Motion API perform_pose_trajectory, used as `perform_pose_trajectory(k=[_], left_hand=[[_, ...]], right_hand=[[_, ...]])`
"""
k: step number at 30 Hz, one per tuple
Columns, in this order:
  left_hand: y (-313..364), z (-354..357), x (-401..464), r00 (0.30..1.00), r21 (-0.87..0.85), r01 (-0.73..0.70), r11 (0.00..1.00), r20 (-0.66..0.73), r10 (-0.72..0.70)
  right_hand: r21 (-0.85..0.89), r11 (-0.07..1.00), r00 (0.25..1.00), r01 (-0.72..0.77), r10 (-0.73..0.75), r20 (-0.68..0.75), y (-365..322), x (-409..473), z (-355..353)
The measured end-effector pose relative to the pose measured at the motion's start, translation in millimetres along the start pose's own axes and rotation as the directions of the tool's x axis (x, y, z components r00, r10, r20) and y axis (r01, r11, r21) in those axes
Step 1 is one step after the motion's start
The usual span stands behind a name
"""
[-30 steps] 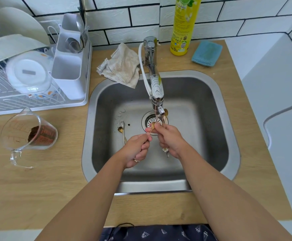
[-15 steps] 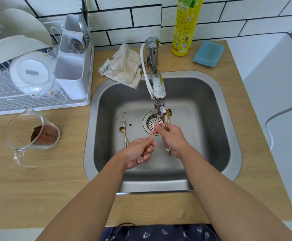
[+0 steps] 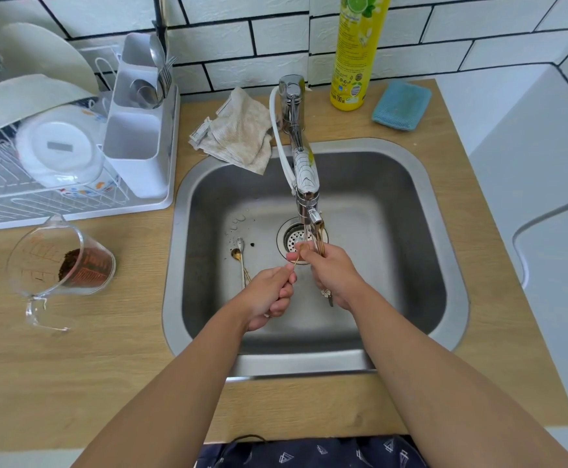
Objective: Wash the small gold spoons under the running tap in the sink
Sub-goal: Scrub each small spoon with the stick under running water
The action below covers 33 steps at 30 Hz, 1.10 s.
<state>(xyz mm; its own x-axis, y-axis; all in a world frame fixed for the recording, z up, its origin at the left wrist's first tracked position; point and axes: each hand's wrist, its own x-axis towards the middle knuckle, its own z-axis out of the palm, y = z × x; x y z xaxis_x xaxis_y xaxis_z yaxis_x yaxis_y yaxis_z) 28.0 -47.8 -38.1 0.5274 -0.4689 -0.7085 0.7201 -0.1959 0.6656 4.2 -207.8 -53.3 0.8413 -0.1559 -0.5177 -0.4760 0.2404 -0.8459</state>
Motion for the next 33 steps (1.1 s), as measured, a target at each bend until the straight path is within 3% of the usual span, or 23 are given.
perform_pose_trajectory(k=[25, 33], left_hand=[[1.4, 3.1, -4.0, 1.0, -0.022, 0.004, 1.0, 0.031, -0.003], [7.4, -3.5, -5.4, 0.992, -0.183, 0.098, 0.978, 0.102, -0.08]], right_hand=[[0.044, 0.998, 0.999, -0.053, 0.052, 0.015, -5.8, -1.0, -2.7], [0.171, 0.983, 0.984, -0.06, 0.03, 0.176, -7.5, -3.8, -4.7]])
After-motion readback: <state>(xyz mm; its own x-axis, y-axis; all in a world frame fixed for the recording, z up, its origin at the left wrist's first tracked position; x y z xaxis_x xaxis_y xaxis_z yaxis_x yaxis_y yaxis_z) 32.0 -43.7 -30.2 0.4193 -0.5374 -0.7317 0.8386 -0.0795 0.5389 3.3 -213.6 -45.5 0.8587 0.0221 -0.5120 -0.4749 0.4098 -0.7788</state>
